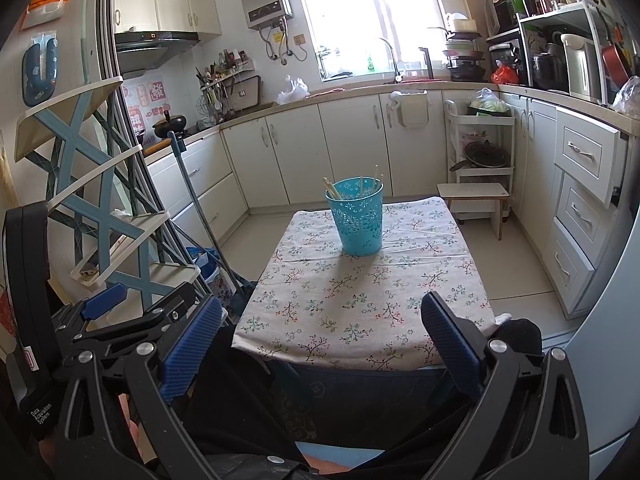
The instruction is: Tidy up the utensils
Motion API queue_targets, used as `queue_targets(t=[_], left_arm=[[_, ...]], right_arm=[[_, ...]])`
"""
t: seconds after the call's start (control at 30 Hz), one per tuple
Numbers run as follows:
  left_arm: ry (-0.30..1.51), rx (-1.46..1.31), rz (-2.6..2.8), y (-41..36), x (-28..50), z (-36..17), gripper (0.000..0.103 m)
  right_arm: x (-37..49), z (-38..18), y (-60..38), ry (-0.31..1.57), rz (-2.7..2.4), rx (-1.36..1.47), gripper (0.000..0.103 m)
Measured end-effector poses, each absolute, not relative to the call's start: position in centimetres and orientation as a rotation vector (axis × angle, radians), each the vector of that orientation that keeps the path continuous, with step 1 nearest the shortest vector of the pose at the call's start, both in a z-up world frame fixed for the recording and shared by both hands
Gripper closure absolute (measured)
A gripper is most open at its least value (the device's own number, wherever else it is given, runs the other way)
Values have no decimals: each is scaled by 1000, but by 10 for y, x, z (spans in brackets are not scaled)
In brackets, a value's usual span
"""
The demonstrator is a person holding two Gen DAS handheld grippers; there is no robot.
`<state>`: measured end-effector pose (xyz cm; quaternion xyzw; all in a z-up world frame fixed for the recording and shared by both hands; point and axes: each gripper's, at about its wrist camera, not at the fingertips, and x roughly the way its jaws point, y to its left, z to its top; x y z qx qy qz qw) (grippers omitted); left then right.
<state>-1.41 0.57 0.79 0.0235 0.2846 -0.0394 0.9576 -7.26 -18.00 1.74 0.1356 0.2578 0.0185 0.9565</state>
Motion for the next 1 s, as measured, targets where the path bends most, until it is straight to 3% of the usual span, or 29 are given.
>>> queue_targets(t=[1.0], left_arm=[[586,51,-89,3,-18,1,8]], right_arm=[[-72,18,-179,525,37,275,7]])
